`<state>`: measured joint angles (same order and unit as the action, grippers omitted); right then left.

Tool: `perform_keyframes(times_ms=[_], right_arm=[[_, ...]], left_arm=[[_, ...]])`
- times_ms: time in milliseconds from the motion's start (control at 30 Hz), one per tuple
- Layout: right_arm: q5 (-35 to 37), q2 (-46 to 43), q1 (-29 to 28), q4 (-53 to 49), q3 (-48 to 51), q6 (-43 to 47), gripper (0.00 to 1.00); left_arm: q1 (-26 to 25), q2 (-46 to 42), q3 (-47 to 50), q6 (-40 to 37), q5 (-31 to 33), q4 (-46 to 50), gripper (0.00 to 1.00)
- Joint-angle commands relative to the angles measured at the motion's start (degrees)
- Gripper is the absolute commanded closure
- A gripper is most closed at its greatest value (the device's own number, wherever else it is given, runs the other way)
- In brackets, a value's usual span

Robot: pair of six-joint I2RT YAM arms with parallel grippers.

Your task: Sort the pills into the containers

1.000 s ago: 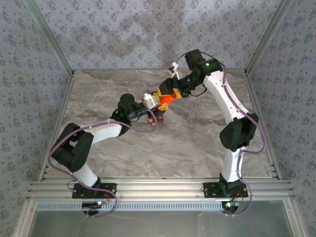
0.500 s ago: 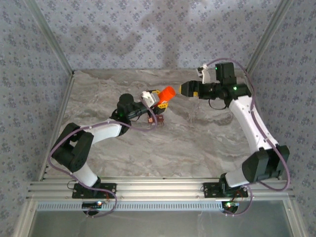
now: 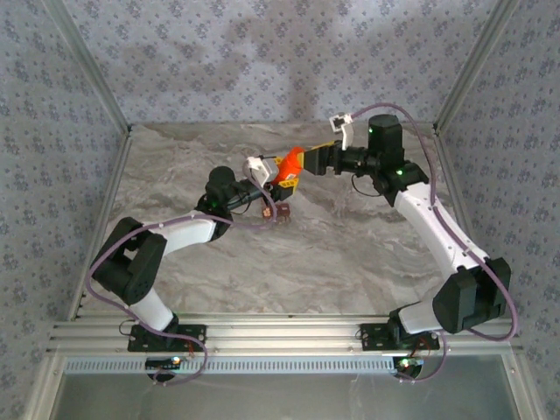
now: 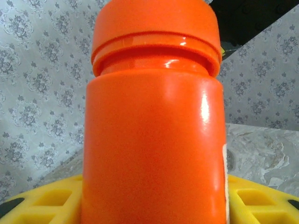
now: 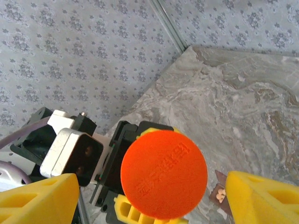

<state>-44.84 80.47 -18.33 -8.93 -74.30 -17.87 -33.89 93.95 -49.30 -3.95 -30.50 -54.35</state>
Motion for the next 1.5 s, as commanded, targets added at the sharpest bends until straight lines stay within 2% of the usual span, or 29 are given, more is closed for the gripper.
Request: perform_keyframes(times_ms=[0,233,733,967,1100,1200,1467], right_arm=[[-1.4,1.8,-0.4,2.5,-1.8,-1.5,0.17],[-0.4,3.8,-0.6,0.8,-3.1,-1.0,0.18],[-1.7,5.5,-1.4,-2.5,-4.7,-0.9,0.45],[0.8,5.5,-3.3,-3.9,-4.4,-1.0,0.46],[6.0,5.8,-5.3,-5.4,-5.7,-3.4,0.53],[12.7,6.5,-7.7,-7.2,-7.2,-7.8,0.52],[25.5,9.5,-14.4,-11.8,-11.2,-16.8,0.52]], left_arm=[[-0.7,0.4,0.5,1.5,-1.2,-4.4,1.0],[-1.0,0.3,0.5,1.5,-1.0,-4.5,1.0],[-1.3,1.3,-0.2,1.9,-0.6,-5.0,1.0],[-1.5,1.8,-0.6,2.9,0.4,-6.3,1.0],[-1.6,1.7,-0.6,3.1,1.2,-6.6,1.0],[-1.9,1.8,-0.8,3.1,2.6,-6.9,1.0],[-2.4,2.4,-1.3,3.2,4.6,-7.8,1.0]])
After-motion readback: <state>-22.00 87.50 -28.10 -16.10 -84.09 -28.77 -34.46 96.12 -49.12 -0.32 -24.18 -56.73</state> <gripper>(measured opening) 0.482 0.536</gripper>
